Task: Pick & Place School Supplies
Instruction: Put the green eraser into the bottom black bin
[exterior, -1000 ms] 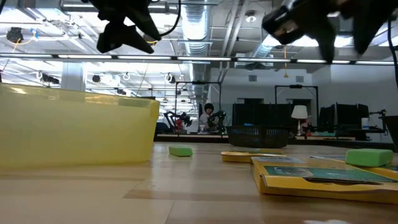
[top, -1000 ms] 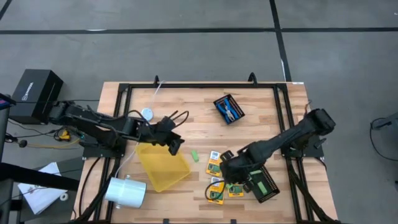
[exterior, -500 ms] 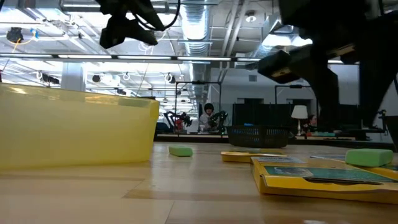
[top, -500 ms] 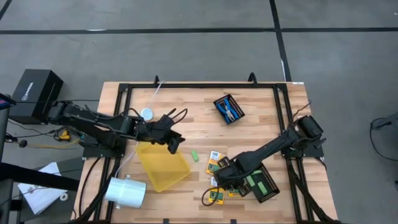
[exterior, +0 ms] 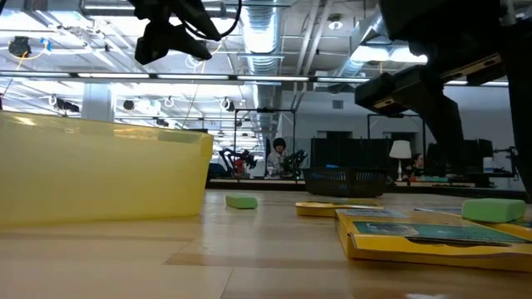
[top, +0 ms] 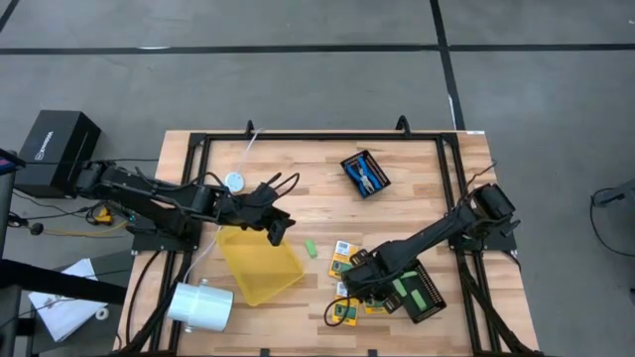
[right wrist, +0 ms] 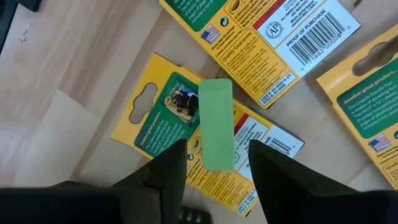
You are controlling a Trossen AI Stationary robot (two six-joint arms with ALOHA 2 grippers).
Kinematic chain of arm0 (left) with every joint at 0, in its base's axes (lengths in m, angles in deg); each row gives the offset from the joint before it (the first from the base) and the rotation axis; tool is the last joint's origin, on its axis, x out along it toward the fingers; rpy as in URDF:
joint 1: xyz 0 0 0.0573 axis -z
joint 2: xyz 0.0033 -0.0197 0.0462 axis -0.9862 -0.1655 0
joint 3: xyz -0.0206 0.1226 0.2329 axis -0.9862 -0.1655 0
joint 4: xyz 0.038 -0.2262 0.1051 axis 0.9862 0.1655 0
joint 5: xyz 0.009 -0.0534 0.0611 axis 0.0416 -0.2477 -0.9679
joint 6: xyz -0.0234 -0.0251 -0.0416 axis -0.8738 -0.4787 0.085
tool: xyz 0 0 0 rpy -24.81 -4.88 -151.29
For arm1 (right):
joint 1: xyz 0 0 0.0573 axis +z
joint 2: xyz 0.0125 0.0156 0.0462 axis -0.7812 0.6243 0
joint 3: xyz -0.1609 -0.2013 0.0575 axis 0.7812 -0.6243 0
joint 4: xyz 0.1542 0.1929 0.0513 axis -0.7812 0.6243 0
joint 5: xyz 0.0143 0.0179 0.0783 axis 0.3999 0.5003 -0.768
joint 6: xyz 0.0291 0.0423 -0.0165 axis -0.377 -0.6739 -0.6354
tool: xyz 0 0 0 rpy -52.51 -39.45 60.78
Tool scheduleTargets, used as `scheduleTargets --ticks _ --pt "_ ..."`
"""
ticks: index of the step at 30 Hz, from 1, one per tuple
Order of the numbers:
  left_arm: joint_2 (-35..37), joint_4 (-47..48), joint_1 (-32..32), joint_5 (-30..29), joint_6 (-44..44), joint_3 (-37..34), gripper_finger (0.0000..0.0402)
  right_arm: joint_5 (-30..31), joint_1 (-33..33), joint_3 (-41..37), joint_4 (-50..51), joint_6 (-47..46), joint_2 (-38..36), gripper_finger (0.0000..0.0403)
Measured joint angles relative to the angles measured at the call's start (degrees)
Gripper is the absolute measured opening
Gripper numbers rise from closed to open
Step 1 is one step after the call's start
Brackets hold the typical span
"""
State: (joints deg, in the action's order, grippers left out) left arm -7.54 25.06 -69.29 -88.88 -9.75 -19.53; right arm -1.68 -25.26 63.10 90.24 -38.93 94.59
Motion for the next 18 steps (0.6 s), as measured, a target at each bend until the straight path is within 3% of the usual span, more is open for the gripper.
scheduleTargets --ticks 12,18 --pt "0.0 0.0 0.0 -0.1 0.3 0.0 0.0142 0.0 -0.4 0.0 -1.4 0.4 0.1 0.0191" --pt "0.0 0.0 0.0 -0.2 0.4 0.0 0.0142 -1.5 -0.3 0.1 -3.1 0.0 3.9 0.0191"
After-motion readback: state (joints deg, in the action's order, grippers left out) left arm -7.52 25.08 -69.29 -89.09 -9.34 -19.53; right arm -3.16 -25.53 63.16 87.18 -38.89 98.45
